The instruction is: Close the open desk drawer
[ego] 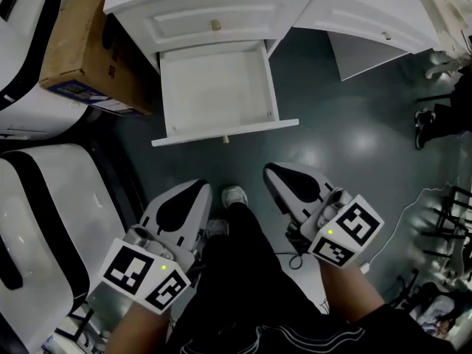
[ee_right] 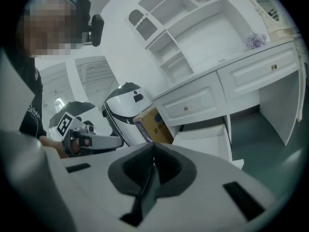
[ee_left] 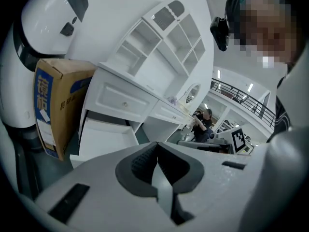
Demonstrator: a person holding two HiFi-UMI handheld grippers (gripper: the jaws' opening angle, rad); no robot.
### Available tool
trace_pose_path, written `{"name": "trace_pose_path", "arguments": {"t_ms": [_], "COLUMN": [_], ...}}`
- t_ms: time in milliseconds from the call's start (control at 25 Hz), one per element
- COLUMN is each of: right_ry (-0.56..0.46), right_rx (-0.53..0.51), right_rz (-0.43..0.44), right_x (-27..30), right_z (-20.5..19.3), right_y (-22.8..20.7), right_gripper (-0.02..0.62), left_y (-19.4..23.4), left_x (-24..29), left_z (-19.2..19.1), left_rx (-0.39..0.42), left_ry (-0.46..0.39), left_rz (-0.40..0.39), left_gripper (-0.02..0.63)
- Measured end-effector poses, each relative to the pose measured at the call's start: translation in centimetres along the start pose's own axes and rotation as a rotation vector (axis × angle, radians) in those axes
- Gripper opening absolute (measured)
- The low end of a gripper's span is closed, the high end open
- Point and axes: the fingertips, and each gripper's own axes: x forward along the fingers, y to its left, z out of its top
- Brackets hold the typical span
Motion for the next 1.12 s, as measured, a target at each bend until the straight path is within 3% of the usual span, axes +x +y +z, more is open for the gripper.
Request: {"name": "trace_pose_path", "arguments": {"t_ms": [280, 560, 800, 1120], "right_ry": [0.09, 0.118, 0.126, 0.166], "right_rx": [-0.029, -0.05, -0.15, -0.221], "right_rz": [-0.027, -0.101, -0.191, -0.229], "right_x": [3.5, 5.9, 7.0, 8.4], "right_z": [-5.9, -9.3, -10.5, -11.8], "right_y": [-3.7, -7.6, -10.7, -13.2], "right_gripper": [0.006, 0.006, 0.006, 0.006], "left_y": [4.0, 7.2, 8.1, 8.6], "left_x": [2.7, 4.9, 6.2, 7.4], "left_z": [-4.6, -7.7, -9.3, -9.9], "left_rx": [-0.057, -0.11, -0.129, -0.11], "left_ry": [0.039, 0.059, 0.085, 0.093], "left_rz": [0.038, 0.076, 0.089, 0.086], "left_gripper": [0.005, 0.005, 0.005, 0.005]}}
